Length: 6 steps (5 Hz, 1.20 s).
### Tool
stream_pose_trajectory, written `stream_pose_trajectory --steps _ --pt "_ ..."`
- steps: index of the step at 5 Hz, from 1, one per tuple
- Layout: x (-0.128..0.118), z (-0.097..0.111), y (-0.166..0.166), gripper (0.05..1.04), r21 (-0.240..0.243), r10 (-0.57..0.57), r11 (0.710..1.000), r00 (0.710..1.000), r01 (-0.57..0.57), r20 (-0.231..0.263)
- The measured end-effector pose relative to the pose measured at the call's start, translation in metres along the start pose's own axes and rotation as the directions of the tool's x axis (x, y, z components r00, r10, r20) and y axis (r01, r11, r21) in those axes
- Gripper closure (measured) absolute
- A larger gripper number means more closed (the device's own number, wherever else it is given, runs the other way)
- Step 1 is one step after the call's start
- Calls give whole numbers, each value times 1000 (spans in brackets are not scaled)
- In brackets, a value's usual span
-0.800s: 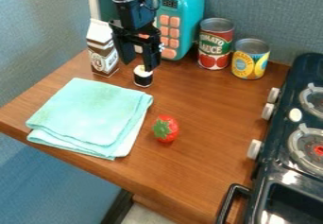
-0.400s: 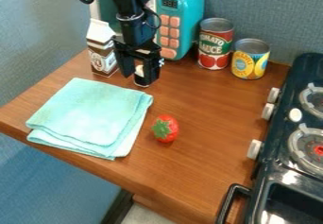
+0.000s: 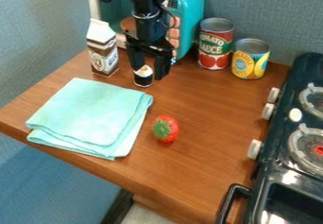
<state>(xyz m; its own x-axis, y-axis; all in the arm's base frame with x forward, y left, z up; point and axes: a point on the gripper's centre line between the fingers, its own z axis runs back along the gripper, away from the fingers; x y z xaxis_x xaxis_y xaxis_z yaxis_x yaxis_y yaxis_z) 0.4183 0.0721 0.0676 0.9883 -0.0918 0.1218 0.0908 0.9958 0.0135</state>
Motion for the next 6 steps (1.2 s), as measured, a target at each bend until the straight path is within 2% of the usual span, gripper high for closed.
stream_pose_trajectory --steps 2,3,5,6 --pt "7 -5 12 85 60 60 997 997 -57 -44" --pt "12 1 13 85 65 72 995 997 -70 -28" --pt "15 -10 17 85 68 82 995 992 -76 -92" --pt "17 -12 19 85 66 85 995 991 -79 -99"
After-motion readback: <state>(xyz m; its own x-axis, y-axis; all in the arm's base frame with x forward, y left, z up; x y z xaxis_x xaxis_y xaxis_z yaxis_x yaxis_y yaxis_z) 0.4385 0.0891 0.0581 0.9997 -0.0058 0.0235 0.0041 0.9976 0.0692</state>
